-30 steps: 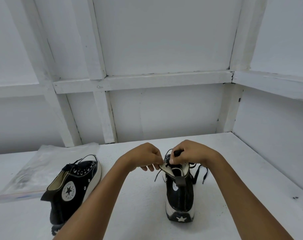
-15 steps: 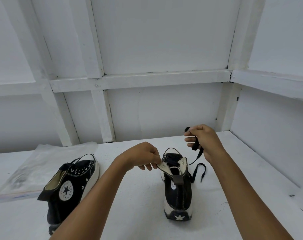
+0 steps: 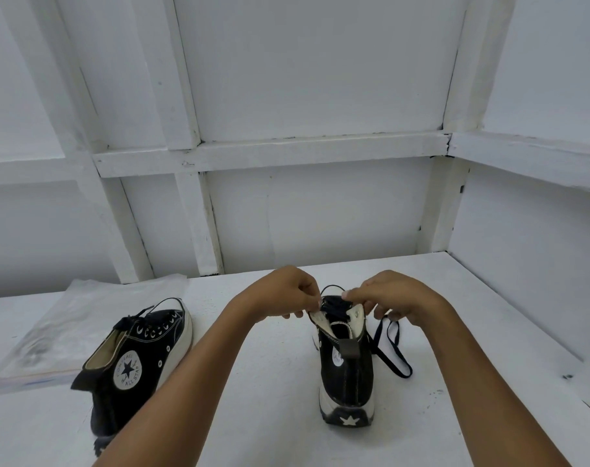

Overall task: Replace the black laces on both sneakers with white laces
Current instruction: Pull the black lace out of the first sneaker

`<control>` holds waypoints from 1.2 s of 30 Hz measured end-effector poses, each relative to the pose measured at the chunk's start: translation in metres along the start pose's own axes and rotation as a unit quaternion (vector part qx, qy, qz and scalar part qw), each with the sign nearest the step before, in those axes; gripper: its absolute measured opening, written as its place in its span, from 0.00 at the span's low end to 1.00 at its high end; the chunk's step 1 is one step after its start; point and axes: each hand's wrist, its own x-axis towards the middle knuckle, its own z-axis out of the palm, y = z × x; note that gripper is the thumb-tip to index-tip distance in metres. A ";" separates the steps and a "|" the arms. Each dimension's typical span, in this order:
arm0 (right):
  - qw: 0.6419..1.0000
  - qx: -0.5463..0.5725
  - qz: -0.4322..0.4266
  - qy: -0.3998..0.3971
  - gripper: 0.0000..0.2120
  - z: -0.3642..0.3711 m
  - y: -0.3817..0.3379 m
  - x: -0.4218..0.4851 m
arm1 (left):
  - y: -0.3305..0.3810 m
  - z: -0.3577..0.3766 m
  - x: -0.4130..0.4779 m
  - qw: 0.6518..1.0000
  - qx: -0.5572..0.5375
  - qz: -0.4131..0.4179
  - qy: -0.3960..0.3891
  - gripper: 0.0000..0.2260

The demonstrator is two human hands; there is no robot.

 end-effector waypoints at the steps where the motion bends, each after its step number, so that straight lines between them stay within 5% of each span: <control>1: 1.000 -0.011 0.004 -0.020 0.14 0.000 -0.001 0.000 | 0.002 0.000 0.001 1.000 0.004 0.016 0.001 0.04; 13: 0.999 0.017 0.020 -0.042 0.11 -0.005 0.003 -0.004 | 0.031 0.020 0.024 0.981 0.163 0.093 -0.048 0.03; 23: 0.997 0.045 0.021 -0.056 0.04 -0.007 0.014 0.000 | 0.004 0.000 0.025 0.972 0.222 -0.002 0.071 0.09; 36: 0.997 0.034 0.015 -0.063 0.07 -0.006 0.011 0.003 | 0.037 0.016 0.026 0.981 0.167 0.094 -0.041 0.10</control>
